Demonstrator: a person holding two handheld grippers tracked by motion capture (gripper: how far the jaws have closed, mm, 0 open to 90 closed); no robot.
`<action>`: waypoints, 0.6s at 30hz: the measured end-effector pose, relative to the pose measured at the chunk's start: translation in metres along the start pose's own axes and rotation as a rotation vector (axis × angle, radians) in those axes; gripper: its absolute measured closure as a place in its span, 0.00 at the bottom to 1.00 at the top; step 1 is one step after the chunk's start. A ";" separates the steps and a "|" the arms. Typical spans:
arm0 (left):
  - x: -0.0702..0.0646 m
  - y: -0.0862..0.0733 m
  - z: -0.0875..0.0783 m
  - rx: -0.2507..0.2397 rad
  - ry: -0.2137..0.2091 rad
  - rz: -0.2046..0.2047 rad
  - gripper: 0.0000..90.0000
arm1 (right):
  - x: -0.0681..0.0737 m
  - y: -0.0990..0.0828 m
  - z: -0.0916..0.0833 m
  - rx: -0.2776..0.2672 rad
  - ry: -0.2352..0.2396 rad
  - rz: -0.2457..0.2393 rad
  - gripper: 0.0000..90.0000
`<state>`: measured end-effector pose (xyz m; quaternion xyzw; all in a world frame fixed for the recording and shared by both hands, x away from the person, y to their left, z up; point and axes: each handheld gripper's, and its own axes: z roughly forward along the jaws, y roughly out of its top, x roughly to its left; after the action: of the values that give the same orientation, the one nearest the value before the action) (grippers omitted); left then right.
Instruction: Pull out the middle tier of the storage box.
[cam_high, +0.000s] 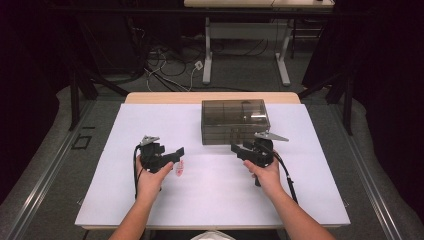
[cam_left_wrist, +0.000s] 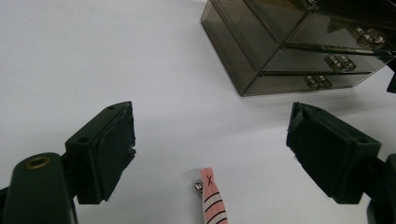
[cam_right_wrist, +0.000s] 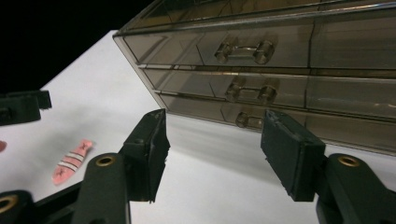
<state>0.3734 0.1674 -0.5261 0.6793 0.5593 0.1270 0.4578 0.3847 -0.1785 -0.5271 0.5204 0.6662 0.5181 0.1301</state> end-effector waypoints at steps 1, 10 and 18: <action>0.001 0.001 -0.002 -0.007 0.002 -0.008 0.17 | 0.000 0.000 0.001 0.008 0.019 0.038 0.50; 0.002 0.003 -0.001 -0.016 -0.003 -0.014 0.17 | 0.004 -0.004 0.008 0.008 0.044 0.096 0.52; 0.002 0.002 0.000 -0.012 0.001 -0.014 0.18 | 0.001 0.000 0.011 0.004 0.055 0.180 0.56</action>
<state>0.3751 0.1695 -0.5256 0.6726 0.5636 0.1273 0.4624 0.3922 -0.1716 -0.5321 0.5639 0.6213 0.5403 0.0637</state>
